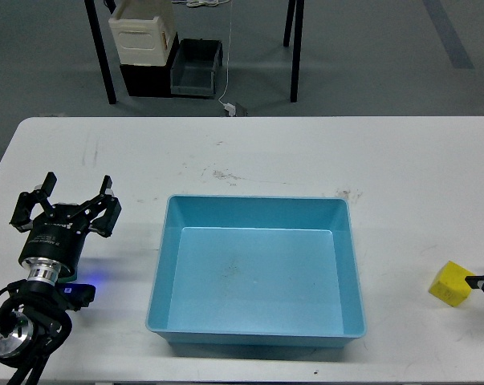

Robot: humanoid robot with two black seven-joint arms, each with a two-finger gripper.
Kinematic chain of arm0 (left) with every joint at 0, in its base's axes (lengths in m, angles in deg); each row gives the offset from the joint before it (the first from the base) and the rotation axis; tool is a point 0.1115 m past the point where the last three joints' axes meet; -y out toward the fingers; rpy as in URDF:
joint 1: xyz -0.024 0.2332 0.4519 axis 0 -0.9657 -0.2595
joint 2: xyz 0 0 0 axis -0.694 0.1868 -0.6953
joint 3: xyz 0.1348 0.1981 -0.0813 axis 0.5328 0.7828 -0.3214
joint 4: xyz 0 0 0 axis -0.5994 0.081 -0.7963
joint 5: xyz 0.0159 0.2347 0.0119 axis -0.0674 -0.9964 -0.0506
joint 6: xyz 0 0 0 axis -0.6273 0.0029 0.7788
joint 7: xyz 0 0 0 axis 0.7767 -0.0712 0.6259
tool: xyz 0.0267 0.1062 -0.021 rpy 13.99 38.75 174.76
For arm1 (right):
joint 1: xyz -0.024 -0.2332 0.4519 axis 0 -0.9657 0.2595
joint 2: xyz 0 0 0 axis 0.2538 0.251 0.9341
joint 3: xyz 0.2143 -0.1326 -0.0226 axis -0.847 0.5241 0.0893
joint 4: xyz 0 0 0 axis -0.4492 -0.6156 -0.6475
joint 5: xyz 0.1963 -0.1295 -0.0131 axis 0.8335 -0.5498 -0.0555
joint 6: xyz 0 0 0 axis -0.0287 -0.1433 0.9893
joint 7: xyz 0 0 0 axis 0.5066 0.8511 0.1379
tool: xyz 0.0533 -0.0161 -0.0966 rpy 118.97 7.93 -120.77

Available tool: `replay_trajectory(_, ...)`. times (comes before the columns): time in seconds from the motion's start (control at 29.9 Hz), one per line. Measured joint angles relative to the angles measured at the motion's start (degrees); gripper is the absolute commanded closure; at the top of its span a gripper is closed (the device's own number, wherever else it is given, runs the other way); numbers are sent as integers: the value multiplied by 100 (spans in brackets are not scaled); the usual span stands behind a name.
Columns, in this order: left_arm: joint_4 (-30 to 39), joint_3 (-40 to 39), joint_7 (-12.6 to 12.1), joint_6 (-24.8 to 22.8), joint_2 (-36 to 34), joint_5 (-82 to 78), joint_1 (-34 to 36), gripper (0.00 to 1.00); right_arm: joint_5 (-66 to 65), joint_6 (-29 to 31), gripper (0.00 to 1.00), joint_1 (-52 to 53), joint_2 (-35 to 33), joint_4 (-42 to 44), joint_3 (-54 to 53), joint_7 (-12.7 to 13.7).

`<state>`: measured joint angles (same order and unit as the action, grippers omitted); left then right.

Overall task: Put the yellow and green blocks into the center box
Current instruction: 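Lower the right gripper onto the yellow cube and close on it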

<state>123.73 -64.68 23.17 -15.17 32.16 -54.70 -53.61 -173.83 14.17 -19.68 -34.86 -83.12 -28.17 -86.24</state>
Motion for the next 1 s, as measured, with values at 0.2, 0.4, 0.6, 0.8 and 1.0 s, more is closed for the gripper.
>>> replay_trajectory(0.2, 0, -13, 7, 0, 0, 0, 6, 0, 43, 168, 1, -52, 262, 104, 0, 0)
replay_trajectory(0.4, 0, -25, 9, 0, 0, 0, 6, 0, 66, 489, 1, -15, 451, 113, -5, 1)
replay_trajectory(0.6, -18, -30, 9, 0, 0, 1, -4, 0, 24, 599, 1, -17, 669, 158, -4, 0)
replay_trajectory(0.8, -49, -26, 9, 0, 0, 8, -8, 0, -7, 675, 2, -24, 943, 314, 93, -2)
replay_trajectory(1.0, -76, -38, 9, -1, 1, 9, -7, 0, -65, 678, 5, 26, 1017, 339, 217, 0)
